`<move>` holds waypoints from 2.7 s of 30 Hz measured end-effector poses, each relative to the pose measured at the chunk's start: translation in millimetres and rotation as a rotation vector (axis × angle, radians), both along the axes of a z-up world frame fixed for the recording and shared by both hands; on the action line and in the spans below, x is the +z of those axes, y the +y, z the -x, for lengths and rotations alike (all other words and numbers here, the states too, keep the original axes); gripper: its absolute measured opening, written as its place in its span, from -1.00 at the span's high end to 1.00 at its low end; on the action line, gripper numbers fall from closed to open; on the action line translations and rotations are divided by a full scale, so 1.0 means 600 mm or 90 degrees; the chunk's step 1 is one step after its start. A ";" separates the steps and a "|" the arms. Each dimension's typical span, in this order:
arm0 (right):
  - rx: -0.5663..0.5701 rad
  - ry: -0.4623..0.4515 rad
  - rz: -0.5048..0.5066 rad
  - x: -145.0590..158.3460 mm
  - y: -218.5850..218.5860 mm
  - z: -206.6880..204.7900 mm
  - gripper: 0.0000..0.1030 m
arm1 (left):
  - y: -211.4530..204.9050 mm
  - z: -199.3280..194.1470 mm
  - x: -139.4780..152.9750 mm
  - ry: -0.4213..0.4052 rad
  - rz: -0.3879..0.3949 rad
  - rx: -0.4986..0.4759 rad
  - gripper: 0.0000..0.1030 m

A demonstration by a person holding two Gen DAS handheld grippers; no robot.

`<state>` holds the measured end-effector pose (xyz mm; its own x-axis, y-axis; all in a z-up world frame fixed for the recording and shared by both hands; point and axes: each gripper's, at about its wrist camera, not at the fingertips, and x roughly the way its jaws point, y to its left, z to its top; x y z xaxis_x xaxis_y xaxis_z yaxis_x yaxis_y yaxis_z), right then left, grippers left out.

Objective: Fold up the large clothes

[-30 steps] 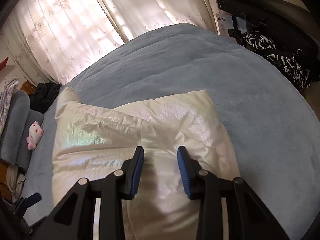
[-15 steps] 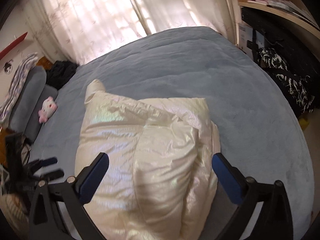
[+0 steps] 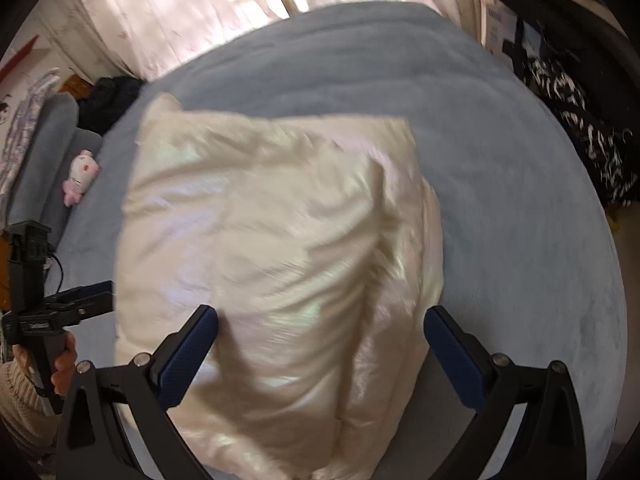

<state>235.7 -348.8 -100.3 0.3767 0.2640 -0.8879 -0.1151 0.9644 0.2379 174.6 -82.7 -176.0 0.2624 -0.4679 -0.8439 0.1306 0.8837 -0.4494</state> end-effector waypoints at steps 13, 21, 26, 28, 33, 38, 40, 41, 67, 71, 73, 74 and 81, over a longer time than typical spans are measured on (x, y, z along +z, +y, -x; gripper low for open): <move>-0.046 0.124 -0.141 -0.094 -0.063 -0.008 -1.00 | -0.002 -0.029 -0.067 0.064 0.093 -0.018 -0.99; -0.053 0.144 -0.134 -0.102 -0.075 -0.006 -1.00 | -0.030 -0.016 -0.085 0.104 0.130 -0.080 -0.99; -0.081 0.164 -0.175 -0.115 -0.075 -0.007 -1.00 | -0.035 -0.021 -0.086 0.106 0.127 -0.084 -0.99; -0.092 0.175 -0.212 -0.130 -0.086 -0.005 -1.00 | -0.030 -0.018 -0.091 0.111 0.128 -0.084 -0.99; -0.095 0.187 -0.223 -0.132 -0.101 0.001 -1.00 | -0.030 -0.017 -0.089 0.113 0.120 -0.090 -0.99; -0.088 0.196 -0.249 -0.139 -0.111 -0.006 -1.00 | -0.035 -0.023 -0.093 0.113 0.119 -0.091 -0.99; -0.087 0.208 -0.285 -0.162 -0.129 -0.013 -1.00 | -0.040 -0.028 -0.093 0.115 0.122 -0.088 -0.99; -0.087 0.212 -0.302 -0.170 -0.130 -0.015 -1.00 | -0.040 -0.027 -0.095 0.117 0.124 -0.086 -0.99; 0.002 0.094 -0.482 -0.206 -0.124 -0.035 -0.91 | -0.012 -0.043 -0.125 0.046 0.186 -0.034 -0.97; 0.027 0.054 -0.499 -0.175 -0.130 -0.017 -0.53 | -0.005 -0.035 -0.086 -0.013 0.166 -0.052 -0.80; 0.043 0.027 -0.501 -0.153 -0.119 -0.003 -0.47 | 0.002 -0.029 -0.066 -0.032 0.162 -0.055 -0.79; 0.047 0.019 -0.500 -0.143 -0.116 0.002 -0.46 | 0.009 -0.026 -0.055 -0.037 0.161 -0.055 -0.79; 0.066 -0.033 -0.512 -0.062 -0.072 0.037 -0.46 | 0.083 0.014 0.027 -0.091 0.164 -0.034 -0.79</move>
<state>213.6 -391.9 -137.7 0.3507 0.8495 -0.3943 -0.2243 0.4849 0.8453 165.9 -33.2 -159.7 0.3390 -0.6778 -0.6525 0.2513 0.7336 -0.6314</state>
